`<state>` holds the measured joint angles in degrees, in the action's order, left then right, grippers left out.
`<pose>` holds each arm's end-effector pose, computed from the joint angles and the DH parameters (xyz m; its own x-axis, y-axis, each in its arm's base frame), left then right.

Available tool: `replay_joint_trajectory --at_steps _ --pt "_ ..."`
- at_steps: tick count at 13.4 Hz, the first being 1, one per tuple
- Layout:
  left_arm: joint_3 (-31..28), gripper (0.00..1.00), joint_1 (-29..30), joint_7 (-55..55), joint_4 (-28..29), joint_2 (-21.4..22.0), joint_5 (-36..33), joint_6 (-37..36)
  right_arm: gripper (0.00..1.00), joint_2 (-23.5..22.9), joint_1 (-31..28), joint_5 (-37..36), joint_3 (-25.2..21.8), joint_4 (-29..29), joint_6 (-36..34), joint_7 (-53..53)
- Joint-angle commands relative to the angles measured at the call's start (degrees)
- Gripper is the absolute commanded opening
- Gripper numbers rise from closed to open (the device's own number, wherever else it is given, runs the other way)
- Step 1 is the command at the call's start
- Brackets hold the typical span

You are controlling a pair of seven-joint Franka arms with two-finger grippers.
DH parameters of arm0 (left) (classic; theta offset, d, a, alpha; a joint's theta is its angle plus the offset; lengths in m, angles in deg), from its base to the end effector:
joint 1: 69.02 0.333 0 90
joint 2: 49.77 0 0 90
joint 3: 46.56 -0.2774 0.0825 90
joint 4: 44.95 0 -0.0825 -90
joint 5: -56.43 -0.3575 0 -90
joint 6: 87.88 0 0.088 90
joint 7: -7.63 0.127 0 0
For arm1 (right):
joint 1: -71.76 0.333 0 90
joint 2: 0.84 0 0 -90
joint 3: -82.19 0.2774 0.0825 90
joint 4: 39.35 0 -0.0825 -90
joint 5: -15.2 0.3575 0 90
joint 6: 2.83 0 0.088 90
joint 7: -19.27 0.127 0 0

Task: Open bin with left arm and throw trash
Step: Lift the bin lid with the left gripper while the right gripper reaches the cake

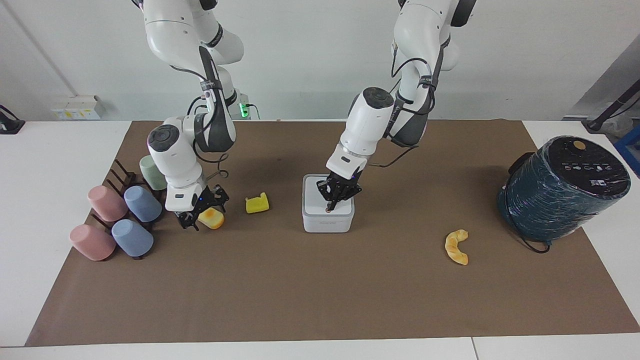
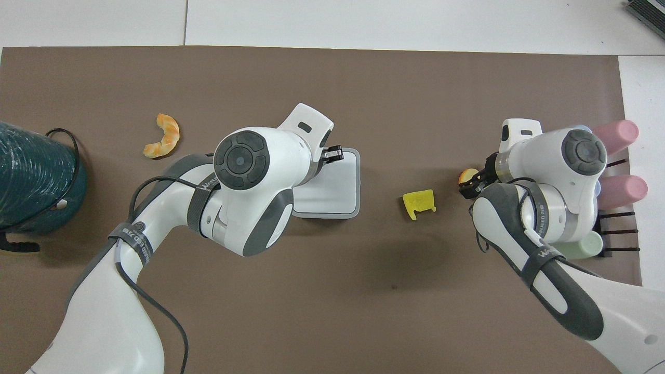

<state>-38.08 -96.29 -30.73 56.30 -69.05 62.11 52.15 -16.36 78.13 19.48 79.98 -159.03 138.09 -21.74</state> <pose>0.5264 -0.3720 0.3690 0.9726 0.1527 0.1755 0.0927 -0.9464 0.3095 0.5629 0.0419 0.2652 0.7370 0.6681 0.1024 0.6687 -0.7428 0.0330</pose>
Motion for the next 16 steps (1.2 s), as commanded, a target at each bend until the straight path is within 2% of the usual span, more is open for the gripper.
replay_joint_trajectory --at_steps 1,2,3,5,6,8,11,14,16 --pt "-0.9 0.00 -1.7 -0.5 0.9 -1.6 0.2 0.8 1.00 0.1 -0.5 1.4 0.4 -2.2 2.3 -2.9" --pt "-0.9 0.00 -1.6 -0.5 0.7 -1.6 0.1 0.8 1.00 0.2 -0.5 1.4 0.4 -2.7 2.3 -2.9" --pt "-0.9 0.00 -1.6 -0.5 -0.1 -1.6 0.1 0.2 0.93 0.2 -0.5 1.4 0.4 -2.8 2.3 -3.0" --pt "-0.9 0.00 -1.6 -0.5 -2.4 -1.7 0.1 -1.2 0.20 0.3 -0.2 1.4 0.4 -2.8 1.8 -2.2" --pt "-0.9 0.00 -1.3 -0.5 -4.3 -1.7 0.1 -3.7 0.03 0.3 -0.1 1.4 0.4 -2.8 1.6 -0.9" --pt "-1.0 0.00 -0.8 -0.4 -8.9 -1.5 0.1 -10.7 0.00 0.5 0.2 1.4 0.4 -2.8 0.6 7.1" --pt "-1.4 0.00 0.0 -0.1 -15.2 -0.6 0.0 -22.4 0.00 1.5 0.4 1.4 0.5 -2.1 -2.3 11.5" --pt "-1.7 0.00 3.8 0.3 -19.1 0.3 -0.4 -33.1 0.00 5.1 0.4 1.4 0.5 2.9 -10.6 18.3" --pt "-1.5 0.00 5.8 0.5 -20.7 0.3 -2.4 -35.5 0.00 6.8 0.3 1.4 1.9 6.6 -14.0 26.1"
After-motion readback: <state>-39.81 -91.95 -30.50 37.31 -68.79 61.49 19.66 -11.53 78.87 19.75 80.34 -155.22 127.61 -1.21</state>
